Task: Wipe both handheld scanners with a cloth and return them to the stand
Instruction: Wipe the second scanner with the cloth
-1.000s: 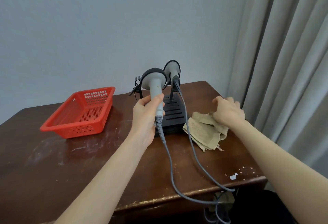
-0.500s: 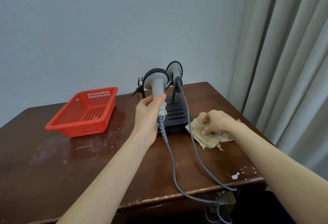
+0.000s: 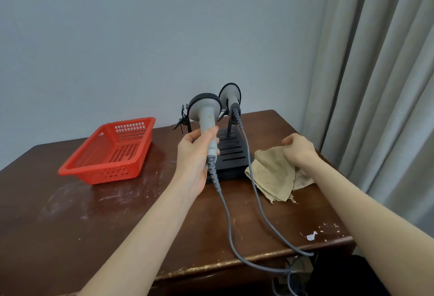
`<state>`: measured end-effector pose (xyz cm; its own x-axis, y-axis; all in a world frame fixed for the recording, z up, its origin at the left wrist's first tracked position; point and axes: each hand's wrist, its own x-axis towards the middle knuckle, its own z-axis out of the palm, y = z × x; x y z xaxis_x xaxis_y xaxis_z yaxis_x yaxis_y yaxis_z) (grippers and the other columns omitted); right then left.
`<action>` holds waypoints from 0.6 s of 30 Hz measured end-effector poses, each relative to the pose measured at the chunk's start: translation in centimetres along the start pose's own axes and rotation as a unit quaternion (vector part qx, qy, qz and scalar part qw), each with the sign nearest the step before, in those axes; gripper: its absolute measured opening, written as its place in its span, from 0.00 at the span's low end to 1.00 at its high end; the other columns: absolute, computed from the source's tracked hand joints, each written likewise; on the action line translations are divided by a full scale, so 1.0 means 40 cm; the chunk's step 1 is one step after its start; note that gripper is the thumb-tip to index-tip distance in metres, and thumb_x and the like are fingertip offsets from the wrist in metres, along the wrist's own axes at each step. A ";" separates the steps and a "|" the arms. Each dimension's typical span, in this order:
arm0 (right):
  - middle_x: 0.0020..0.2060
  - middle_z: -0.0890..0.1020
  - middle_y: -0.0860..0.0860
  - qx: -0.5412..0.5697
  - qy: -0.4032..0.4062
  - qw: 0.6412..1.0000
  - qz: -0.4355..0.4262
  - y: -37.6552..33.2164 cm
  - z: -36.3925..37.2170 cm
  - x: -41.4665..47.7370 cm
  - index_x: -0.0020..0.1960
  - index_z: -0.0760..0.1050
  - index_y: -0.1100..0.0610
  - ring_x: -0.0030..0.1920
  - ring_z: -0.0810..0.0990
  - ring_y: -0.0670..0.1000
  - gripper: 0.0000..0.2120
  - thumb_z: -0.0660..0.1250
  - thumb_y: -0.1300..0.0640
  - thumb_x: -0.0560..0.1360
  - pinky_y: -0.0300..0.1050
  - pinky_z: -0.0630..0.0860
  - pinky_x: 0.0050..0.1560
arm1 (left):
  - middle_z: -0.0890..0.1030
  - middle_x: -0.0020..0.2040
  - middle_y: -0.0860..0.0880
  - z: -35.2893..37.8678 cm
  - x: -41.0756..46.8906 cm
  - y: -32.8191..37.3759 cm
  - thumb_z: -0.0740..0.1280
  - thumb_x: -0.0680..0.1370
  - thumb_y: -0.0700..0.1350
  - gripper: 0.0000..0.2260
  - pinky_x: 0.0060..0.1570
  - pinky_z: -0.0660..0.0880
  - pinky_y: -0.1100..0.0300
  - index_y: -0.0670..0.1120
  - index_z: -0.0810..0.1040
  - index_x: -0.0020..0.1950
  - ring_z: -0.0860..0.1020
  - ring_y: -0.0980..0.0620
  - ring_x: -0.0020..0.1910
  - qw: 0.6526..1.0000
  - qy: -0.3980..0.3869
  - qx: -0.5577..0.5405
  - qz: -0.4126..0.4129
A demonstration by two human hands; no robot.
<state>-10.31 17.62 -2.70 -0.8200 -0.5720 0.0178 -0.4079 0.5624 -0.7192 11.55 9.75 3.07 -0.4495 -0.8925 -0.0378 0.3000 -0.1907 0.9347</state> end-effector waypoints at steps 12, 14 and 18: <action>0.58 0.78 0.52 -0.233 -0.179 0.955 -0.050 -0.025 0.007 -0.037 0.66 0.71 0.55 0.49 0.80 0.53 0.34 0.77 0.46 0.64 0.49 0.78 0.53 | 0.82 0.47 0.46 0.008 -0.004 -0.003 0.70 0.75 0.41 0.12 0.38 0.74 0.61 0.39 0.76 0.56 0.76 0.54 0.34 1.000 -0.007 -0.012 -0.009; 0.54 0.80 0.53 -0.195 -0.176 0.964 -0.034 -0.024 0.013 -0.035 0.64 0.72 0.57 0.45 0.80 0.52 0.30 0.77 0.50 0.66 0.47 0.78 0.48 | 0.82 0.47 0.45 0.002 -0.006 -0.002 0.70 0.74 0.41 0.14 0.39 0.74 0.61 0.38 0.76 0.58 0.76 0.55 0.34 1.000 -0.011 -0.025 -0.011; 0.40 0.80 0.51 -0.065 -0.143 0.987 -0.036 -0.019 0.006 -0.034 0.48 0.78 0.56 0.37 0.77 0.48 0.10 0.73 0.54 0.69 0.40 0.72 0.34 | 0.80 0.44 0.45 -0.011 -0.010 0.000 0.72 0.73 0.40 0.16 0.40 0.74 0.62 0.37 0.78 0.59 0.75 0.55 0.33 0.999 -0.031 -0.032 -0.014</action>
<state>-8.79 17.84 -2.34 -0.6484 -0.7475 -0.1442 -0.5243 0.5758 -0.6274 12.10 9.95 2.95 -0.5102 -0.8591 -0.0404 0.3377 -0.2433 0.9093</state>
